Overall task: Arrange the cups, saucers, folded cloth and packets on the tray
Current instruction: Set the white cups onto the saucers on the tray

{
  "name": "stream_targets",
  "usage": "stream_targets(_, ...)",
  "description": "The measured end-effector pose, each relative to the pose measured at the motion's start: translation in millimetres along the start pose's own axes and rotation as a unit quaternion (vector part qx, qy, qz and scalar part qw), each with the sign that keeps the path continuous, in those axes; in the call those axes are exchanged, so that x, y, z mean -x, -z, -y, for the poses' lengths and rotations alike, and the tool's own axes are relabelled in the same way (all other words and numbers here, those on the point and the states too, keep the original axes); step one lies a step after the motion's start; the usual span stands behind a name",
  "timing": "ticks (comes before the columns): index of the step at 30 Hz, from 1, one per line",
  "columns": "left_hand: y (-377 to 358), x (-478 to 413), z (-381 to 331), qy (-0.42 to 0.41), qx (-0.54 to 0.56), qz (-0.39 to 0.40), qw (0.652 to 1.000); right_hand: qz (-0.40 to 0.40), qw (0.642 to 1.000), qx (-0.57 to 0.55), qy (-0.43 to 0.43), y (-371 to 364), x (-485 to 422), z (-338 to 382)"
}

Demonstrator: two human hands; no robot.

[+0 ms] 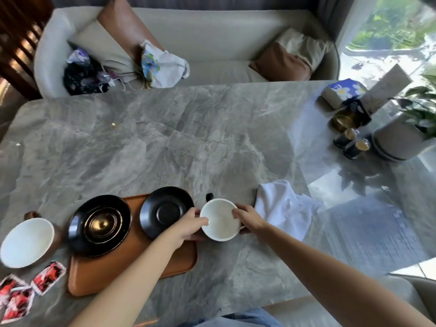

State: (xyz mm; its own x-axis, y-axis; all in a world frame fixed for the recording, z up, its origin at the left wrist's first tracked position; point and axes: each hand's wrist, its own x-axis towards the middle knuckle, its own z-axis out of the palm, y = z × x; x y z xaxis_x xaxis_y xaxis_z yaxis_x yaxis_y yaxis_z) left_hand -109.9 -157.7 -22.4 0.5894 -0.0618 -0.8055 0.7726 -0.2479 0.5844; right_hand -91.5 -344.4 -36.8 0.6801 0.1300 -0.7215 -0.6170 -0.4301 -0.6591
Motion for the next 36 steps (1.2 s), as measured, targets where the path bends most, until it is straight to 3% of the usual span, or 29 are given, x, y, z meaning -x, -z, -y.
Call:
stream_targets(4,40,6,2,-0.023,0.085,-0.025,0.996,-0.006,0.998,-0.054,0.021,-30,-10,32)
stream_targets(14,84,1,18,-0.045,0.106,-0.115,0.987,0.023,0.998,-0.035,0.036,-81,-11,61)
stream_targets(22,91,-3,29,-0.087,0.000,-0.092,0.992,-0.019,1.000,-0.018,0.016,-97,-15,65)
stream_targets(26,96,-4,35,-0.069,-0.033,-0.075,0.994,-0.011,1.000,0.006,0.020,-101,-16,66)
stream_targets(36,104,-4,39,-0.069,-0.028,-0.060,0.995,-0.042,0.999,-0.020,0.021,-115,-23,63)
